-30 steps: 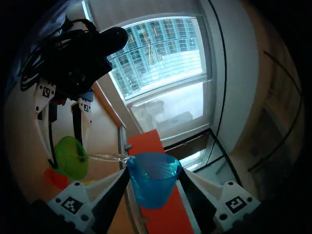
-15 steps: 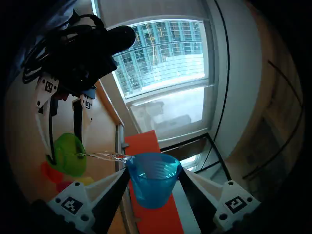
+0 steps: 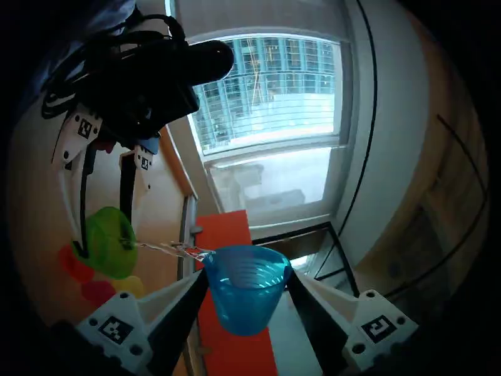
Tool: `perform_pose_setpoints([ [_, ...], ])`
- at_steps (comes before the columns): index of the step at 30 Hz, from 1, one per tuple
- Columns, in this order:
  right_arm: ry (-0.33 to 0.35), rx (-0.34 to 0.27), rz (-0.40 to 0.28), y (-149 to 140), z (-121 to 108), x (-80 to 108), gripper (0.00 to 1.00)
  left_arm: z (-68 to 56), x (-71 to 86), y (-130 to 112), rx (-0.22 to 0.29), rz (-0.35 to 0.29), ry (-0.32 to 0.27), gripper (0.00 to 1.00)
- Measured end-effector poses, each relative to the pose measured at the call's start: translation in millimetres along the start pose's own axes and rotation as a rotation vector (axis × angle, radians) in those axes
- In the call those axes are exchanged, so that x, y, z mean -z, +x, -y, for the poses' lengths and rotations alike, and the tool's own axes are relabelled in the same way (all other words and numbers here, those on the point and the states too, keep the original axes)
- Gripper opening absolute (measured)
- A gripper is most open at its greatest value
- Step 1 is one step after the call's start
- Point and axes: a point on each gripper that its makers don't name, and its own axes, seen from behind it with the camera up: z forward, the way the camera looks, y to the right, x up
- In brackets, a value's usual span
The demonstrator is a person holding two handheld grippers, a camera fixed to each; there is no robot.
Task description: Pour water
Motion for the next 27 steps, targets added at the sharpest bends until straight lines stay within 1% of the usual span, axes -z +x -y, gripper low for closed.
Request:
perform_pose_setpoints([
  [18,-0.025,0.092,0.0,4.4,-7.5,-2.0,0.91,4.1,-1.0,-2.1,0.003,0.004,0.003,0.87],
  [27,-0.028,0.151,-0.006,9.6,-10.0,-3.3,0.91,4.7,-1.8,-0.6,0.001,0.003,0.005,0.87],
])
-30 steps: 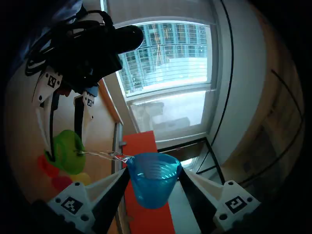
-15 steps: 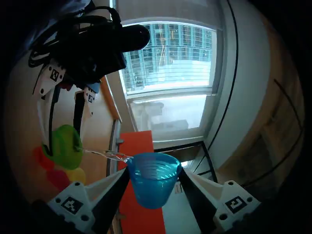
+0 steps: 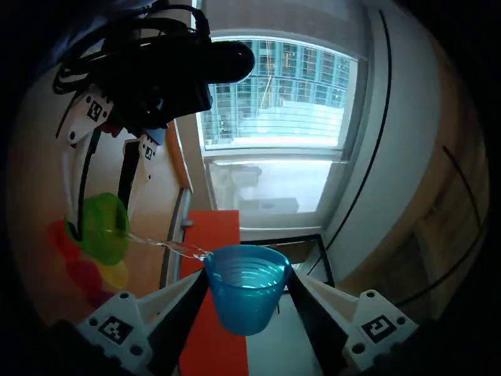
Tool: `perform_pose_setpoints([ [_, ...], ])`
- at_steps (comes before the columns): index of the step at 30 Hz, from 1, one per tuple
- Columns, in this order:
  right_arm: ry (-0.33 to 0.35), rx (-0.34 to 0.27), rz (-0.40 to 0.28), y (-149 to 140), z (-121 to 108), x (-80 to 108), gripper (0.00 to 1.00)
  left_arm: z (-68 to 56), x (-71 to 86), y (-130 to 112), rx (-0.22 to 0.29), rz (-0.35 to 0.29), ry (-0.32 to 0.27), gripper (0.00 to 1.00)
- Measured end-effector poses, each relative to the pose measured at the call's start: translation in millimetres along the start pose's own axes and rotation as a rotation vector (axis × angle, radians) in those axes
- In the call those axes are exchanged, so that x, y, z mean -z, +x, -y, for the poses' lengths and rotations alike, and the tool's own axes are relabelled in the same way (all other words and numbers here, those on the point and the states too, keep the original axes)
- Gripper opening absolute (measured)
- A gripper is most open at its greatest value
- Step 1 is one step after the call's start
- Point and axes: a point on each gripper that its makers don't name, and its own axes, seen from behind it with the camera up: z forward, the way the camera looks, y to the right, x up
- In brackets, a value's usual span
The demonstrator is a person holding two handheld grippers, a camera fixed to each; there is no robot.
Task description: Pour water
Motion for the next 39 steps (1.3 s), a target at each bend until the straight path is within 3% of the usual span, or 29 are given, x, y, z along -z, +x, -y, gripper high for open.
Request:
perform_pose_setpoints([
  [23,-0.023,0.169,-0.023,27.4,-3.4,-2.5,0.91,2.2,-0.7,3.0,0.008,-0.008,0.01,0.87],
  [35,-0.017,0.15,-0.03,27.5,-0.9,-2.4,0.91,3.5,-0.5,3.0,0.012,-0.011,0.011,0.87],
  [39,-0.017,0.116,-0.029,23.0,-1.9,-1.5,0.91,3.3,-0.5,3.2,0.013,-0.012,0.011,0.87],
])
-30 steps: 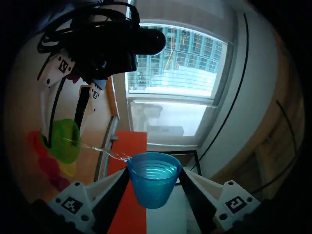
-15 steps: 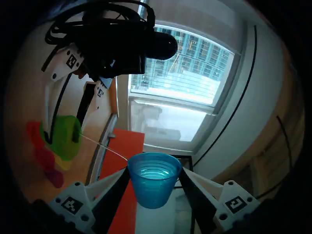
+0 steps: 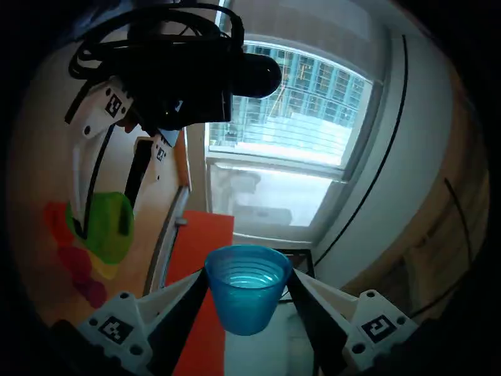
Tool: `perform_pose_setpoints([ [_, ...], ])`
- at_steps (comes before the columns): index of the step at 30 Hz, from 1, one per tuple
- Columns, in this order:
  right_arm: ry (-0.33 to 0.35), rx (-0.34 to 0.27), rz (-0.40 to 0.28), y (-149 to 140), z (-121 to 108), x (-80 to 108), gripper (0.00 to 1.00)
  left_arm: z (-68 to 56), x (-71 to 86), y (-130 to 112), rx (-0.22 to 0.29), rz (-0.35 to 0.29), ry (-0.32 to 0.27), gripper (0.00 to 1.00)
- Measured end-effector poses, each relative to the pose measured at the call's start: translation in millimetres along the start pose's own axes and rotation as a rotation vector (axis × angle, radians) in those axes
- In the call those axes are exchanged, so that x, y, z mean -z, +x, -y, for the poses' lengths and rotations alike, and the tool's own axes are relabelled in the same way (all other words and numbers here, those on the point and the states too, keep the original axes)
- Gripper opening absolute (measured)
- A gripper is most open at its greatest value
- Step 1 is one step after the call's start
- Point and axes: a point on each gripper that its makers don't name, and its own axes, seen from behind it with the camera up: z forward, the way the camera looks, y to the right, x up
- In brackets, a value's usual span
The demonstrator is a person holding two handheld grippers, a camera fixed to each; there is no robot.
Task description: Pour water
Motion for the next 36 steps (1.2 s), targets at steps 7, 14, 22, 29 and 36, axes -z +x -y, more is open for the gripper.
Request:
perform_pose_setpoints([
  [7,-0.011,-0.161,0.008,-15.0,-4.6,4.2,0.91,0.0,0.6,2.4,-0.006,-0.001,0.002,0.87],
  [14,-0.017,-0.427,0.026,-29.2,-6.0,11.4,0.91,1.3,2.0,4.7,-0.011,-0.003,0.006,0.87],
  [22,-0.01,-0.737,0.027,-29.2,-1.5,22.4,0.91,4.1,1.5,7.1,-0.016,-0.004,0.013,0.87],
  [29,0.022,-1.01,0.024,-20.6,6.3,28.5,0.91,6.6,1.2,9.7,-0.02,-0.005,0.019,0.87],
  [36,0.052,-1.282,0.015,-13.3,9.0,31.8,0.91,8.4,2.0,13.1,-0.031,-0.006,0.026,0.87],
])
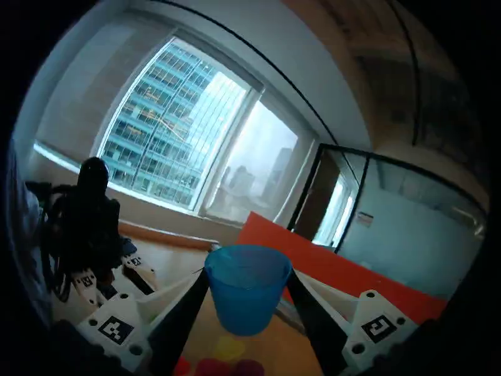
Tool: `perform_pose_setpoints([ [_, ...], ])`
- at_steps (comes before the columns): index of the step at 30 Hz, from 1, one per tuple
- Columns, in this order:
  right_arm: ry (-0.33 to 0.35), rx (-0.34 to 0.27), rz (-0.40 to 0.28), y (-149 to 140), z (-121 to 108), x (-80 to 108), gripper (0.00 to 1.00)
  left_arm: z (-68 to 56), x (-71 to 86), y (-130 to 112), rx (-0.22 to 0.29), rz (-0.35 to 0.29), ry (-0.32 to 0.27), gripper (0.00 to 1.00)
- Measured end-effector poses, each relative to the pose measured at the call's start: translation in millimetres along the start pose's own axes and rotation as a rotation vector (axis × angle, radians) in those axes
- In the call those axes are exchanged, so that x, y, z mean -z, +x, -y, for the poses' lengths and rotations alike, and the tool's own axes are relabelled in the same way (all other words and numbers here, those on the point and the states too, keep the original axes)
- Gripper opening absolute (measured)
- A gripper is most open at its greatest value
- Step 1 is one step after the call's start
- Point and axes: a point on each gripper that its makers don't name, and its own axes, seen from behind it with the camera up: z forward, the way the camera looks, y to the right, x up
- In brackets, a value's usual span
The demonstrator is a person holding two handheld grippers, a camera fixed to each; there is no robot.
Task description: Pour water
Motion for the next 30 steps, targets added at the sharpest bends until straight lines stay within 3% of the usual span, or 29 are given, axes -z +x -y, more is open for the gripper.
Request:
perform_pose_setpoints([
  [5,0.015,-0.154,0.007,-0.8,1.1,0.8,0.91,2.6,1.1,0.3,0.001,-0.001,0.008,0.87],
  [8,0.015,-0.2,0.012,-3.1,-0.6,1.8,0.91,4.9,3.2,0.8,-0.005,0.0,0.017,0.87],
  [30,-0.045,-0.265,0.075,-64.0,-25.2,25.2,0.91,55.8,40.9,-25.3,-0.009,0.063,0.133,0.87],
])
